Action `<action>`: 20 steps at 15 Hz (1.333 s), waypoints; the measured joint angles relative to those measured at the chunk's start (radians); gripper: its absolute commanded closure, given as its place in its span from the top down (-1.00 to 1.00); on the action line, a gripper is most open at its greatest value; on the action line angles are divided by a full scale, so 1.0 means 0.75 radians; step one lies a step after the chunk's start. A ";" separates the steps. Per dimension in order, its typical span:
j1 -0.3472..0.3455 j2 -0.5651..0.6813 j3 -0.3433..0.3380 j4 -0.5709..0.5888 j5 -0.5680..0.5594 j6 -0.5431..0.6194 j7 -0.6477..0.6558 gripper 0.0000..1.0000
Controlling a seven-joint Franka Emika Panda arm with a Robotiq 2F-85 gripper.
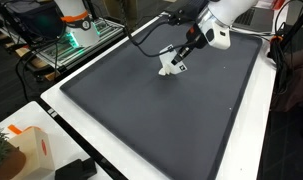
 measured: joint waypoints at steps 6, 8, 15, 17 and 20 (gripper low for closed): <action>-0.098 -0.191 0.016 -0.304 0.138 0.348 -0.116 -0.98; -0.129 -0.257 0.037 -0.408 0.219 0.510 -0.176 -0.98; -0.150 -0.603 0.121 -0.711 0.392 0.731 -0.375 -0.92; -0.143 -0.724 0.141 -0.791 0.394 0.712 -0.431 -0.92; -0.139 -0.807 0.149 -0.859 0.394 0.709 -0.445 -0.98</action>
